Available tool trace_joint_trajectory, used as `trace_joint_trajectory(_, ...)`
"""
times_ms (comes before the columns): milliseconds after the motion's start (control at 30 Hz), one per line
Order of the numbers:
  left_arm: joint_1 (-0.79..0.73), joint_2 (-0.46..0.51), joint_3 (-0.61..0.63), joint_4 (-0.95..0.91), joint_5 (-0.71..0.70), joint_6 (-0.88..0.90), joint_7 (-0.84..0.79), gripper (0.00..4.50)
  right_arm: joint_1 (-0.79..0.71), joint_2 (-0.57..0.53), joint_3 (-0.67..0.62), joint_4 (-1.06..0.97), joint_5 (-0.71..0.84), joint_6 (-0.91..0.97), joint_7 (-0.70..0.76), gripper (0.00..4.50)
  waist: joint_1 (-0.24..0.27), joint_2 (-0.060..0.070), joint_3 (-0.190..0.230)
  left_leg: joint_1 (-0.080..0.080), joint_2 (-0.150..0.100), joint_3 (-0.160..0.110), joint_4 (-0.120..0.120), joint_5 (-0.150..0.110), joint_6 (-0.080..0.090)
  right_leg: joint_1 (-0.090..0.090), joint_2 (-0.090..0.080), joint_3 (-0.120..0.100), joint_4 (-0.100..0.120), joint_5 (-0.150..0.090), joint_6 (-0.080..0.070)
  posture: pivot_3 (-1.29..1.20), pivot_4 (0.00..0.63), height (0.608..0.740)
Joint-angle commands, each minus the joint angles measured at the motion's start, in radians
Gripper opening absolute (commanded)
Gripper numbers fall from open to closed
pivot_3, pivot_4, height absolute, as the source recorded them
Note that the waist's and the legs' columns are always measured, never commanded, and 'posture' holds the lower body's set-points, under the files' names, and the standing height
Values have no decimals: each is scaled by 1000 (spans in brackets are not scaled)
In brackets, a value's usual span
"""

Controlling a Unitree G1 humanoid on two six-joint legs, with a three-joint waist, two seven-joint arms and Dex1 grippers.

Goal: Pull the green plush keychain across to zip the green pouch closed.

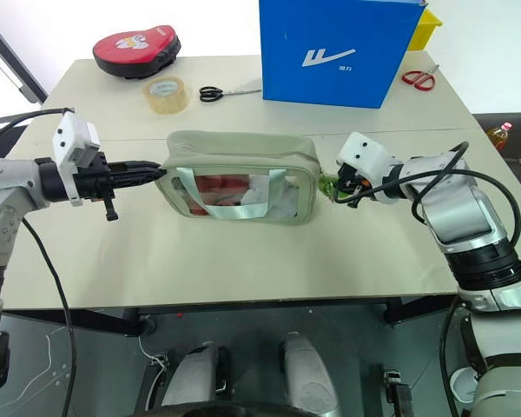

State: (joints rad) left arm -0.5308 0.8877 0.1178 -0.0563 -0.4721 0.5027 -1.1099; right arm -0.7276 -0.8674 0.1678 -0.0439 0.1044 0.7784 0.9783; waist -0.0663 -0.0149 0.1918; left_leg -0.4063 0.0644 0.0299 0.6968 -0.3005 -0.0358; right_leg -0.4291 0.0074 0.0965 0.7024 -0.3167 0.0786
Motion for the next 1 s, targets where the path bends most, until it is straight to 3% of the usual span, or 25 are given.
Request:
trace_joint_trajectory(33, 3, 28, 20, 1, -8, 29, -6, 350, -48, -45, -116, -18, 74, 16, 42, 3102, 0, 0, 0, 0, 0, 0, 0, 0, 0, 0, 0, 0, 0, 0, 0, 0, 150, 737)
trace_joint_trajectory(133, -1, 30, 25, -7, -16, 40, -8, 1502, -38, -76, -177, -6, 112, -20, 66, 4500, 0, 0, 0, 0, 0, 0, 0, 0, 0, 0, 0, 0, -1, 0, 0, 0, 150, 737)
trace_joint_trajectory(300, -4, 42, 63, -59, -89, 121, -23, 4158, 33, -100, -273, -21, 190, -86, 111, 4500, 3, 0, 0, -1, 0, 1, 0, 0, 0, 0, 0, -1, -1, 0, 0, 0, 150, 737)
trace_joint_trajectory(333, -2, 54, 82, -76, -109, 135, -31, 4452, 45, -100, -280, -31, 204, -90, 117, 4500, 4, -1, 0, -1, 0, 1, 0, 0, 0, 0, 0, -1, -1, 0, 0, 0, 150, 737)
trace_joint_trajectory(500, 85, 134, 248, -142, -198, 186, -63, 4452, 111, -96, -310, -100, 260, -118, 127, 4500, -7, 0, 1, -1, 1, -1, -1, 0, 0, 0, 0, -1, -1, 0, 0, 0, 150, 737)
trace_joint_trajectory(700, 355, 150, 448, -271, -243, 193, -105, 4452, 243, -86, -422, -231, 369, -183, 158, 4500, 1, 0, 1, 0, 1, -1, -2, 0, 0, 0, -1, 0, -2, 0, 0, 0, 150, 737)
trace_joint_trajectory(1000, 510, 71, 465, -433, -322, 225, -1, 4452, 397, -136, -397, -285, 353, -276, 209, 4500, 24, -1, 0, 0, 0, -1, 1, 0, 0, 4, -2, -1, -2, 0, 0, 0, 150, 737)
